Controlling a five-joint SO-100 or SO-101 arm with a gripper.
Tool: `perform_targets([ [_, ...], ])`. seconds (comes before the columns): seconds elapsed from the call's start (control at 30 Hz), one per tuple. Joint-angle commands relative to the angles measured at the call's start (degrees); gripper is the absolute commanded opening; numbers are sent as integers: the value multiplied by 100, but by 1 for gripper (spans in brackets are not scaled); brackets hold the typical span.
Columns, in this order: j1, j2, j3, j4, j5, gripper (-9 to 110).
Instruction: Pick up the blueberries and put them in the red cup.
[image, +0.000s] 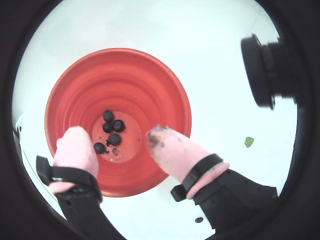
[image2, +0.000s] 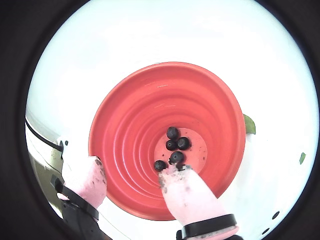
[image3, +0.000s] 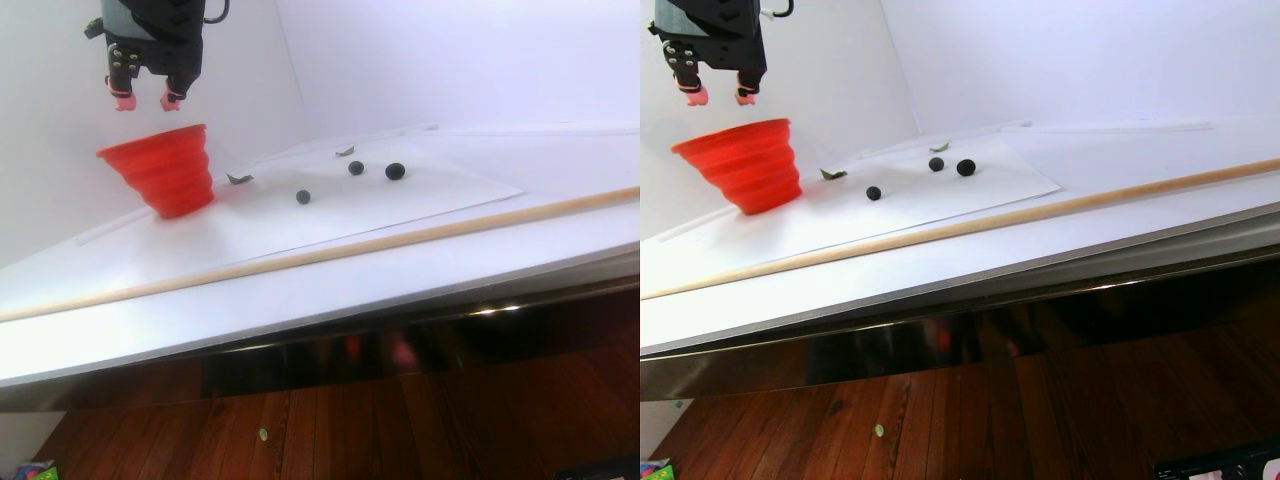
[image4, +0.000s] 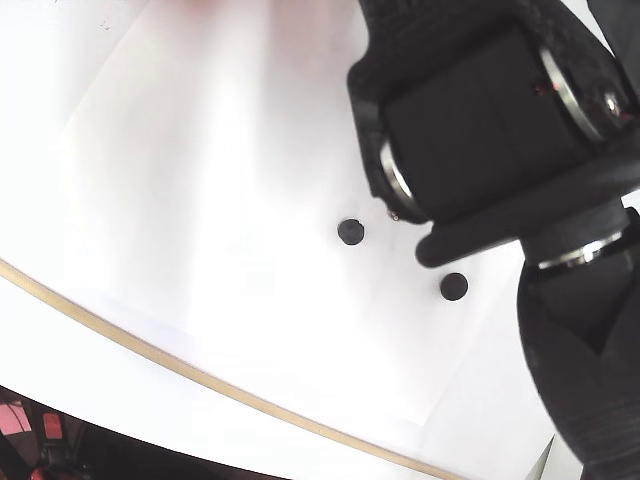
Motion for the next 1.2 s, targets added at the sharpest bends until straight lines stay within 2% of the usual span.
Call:
perform_targets([
  [0.0, -26, 606, -246, 62, -97, 21],
  [1.17, 976, 1872, 817, 615, -677, 18],
])
